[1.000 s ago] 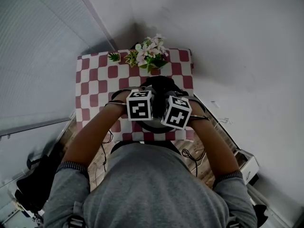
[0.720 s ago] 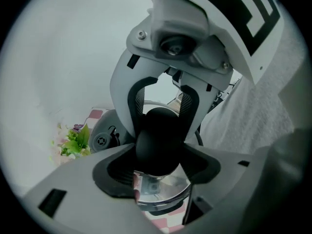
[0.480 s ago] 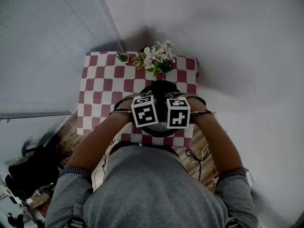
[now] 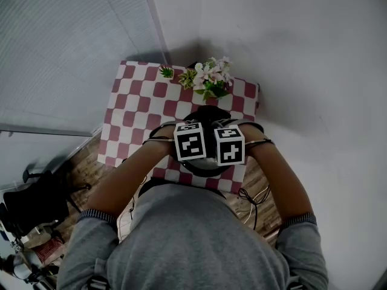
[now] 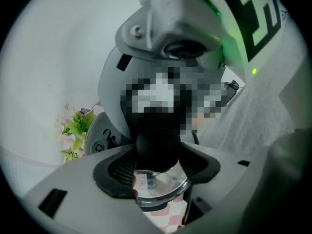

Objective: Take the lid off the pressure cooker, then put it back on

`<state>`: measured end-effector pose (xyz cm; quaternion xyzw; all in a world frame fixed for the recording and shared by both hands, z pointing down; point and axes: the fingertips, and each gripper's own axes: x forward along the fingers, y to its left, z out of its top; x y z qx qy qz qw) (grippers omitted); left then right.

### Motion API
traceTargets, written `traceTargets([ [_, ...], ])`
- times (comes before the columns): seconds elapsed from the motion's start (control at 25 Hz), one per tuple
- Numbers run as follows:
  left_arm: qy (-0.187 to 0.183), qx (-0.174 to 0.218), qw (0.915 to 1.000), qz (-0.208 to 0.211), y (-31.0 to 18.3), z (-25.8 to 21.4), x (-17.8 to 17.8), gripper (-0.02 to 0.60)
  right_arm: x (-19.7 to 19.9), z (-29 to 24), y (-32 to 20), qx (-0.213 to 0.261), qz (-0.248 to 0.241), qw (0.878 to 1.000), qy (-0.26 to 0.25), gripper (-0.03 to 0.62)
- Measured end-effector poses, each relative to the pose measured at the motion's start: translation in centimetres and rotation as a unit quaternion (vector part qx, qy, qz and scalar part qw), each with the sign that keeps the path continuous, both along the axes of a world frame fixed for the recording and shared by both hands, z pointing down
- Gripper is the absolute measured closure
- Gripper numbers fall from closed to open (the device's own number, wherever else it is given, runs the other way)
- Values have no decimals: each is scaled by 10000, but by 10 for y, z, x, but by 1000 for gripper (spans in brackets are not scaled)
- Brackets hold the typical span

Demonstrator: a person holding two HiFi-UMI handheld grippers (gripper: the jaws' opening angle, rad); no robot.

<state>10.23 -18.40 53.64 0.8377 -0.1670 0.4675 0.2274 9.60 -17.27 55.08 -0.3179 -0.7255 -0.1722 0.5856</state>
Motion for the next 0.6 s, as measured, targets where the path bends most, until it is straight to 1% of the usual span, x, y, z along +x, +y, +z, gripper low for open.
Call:
traceTargets([
  [0.08, -97, 295, 9992, 244, 2, 2, -1, 282, 0, 1, -1, 92, -7, 10000, -37, 273],
  [0.16, -87, 632, 9976, 272, 3, 0, -3, 278, 3, 1, -2, 237, -42, 9997, -65, 262],
  [0.28, 141, 1039, 9944, -90, 1, -9, -12, 268, 6, -8, -1, 201, 157, 9994, -218, 230],
  [0.36, 344, 1322, 9897, -418, 1, -20, -23, 267, 1, -19, -3, 135, 432, 9973, -586, 229],
  [0.44, 593, 1669, 9811, -783, 2, -33, -34, 267, -7, -35, -7, 141, 851, 9901, -1110, 229],
  [0.48, 734, 1875, 9748, -958, 4, -41, -40, 267, -11, -44, -10, 146, 1117, 9837, -1402, 229],
  [0.52, 880, 2099, 9674, -1108, 6, -49, -45, 267, -14, -53, -11, 136, 1405, 9755, -1690, 229],
  [0.6, 1178, 2570, 9500, -1327, 13, -66, -56, 267, -17, -70, -12, 89, 1952, 9564, -2169, 237],
])
